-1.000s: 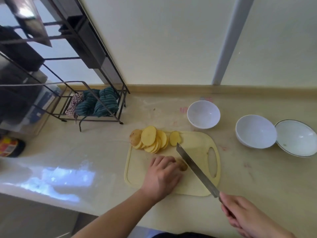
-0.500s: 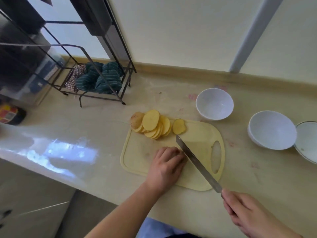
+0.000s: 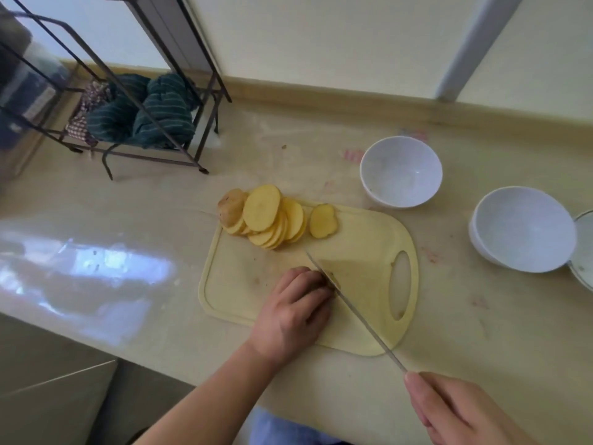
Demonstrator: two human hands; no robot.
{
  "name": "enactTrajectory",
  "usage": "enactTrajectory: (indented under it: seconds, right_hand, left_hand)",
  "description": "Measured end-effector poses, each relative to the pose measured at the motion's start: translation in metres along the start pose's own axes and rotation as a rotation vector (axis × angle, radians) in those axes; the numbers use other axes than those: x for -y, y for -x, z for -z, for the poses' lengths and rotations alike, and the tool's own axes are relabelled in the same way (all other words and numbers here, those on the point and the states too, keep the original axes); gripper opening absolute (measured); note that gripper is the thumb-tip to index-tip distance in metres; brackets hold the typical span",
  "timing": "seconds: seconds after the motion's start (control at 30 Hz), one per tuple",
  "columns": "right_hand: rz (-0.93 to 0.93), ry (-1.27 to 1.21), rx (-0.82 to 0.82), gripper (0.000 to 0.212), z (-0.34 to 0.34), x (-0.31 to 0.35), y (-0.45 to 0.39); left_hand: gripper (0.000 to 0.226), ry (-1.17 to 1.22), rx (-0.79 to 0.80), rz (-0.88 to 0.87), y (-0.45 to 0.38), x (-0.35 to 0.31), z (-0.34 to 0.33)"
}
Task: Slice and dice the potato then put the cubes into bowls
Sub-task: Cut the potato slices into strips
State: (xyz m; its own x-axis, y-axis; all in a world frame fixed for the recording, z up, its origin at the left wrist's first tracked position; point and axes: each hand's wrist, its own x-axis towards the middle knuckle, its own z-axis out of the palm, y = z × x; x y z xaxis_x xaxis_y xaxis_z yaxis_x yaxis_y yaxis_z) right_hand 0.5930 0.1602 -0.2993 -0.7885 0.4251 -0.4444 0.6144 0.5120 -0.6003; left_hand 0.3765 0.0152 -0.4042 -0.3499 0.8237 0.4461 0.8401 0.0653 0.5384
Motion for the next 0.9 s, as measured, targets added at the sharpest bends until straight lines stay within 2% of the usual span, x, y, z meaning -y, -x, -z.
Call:
enactTrajectory:
  seconds: [0.07,0.13,0.23,0.33,0.43,0.57,0.7,0.8,0.9]
  right_hand:
    - [0.072,0.170,-0.088,0.065,0.000,-0.007,0.001]
    - [0.104,0.203,-0.144,0.053,-0.007,-0.010,0.002]
    - [0.081,0.066,-0.223,0.055,-0.011,-0.006,0.001]
    - [0.167,0.137,-0.267,0.049,-0.009,-0.001,-0.002]
    - [0.173,0.122,-0.328,0.059,-0.004,0.010,-0.006]
    - [0.197,0.201,-0.316,0.055,-0.002,0.017,-0.002]
    - [0.107,0.228,-0.186,0.065,-0.001,0.022,-0.009]
    - [-0.066,-0.029,-0.039,0.081,-0.012,0.023,-0.016]
    - [-0.119,-0.157,0.002,0.081,-0.021,0.020,-0.016]
  left_hand:
    - [0.010,0.011,0.008,0.009,-0.001,0.000,0.001]
    - [0.011,0.010,0.013,0.017,-0.001,0.000,0.001]
    - [0.013,0.002,0.018,0.023,0.000,-0.001,0.002]
    - [0.013,0.006,0.017,0.026,-0.001,-0.002,0.002]
    - [0.015,0.010,0.018,0.035,-0.001,-0.002,0.001]
    - [0.016,0.017,0.018,0.045,-0.001,-0.001,0.001]
    - [0.013,0.018,0.023,0.037,-0.002,0.000,0.002]
    - [0.012,0.023,0.016,0.033,-0.003,-0.001,0.001]
    - [0.011,0.024,0.005,0.037,-0.003,-0.001,0.001]
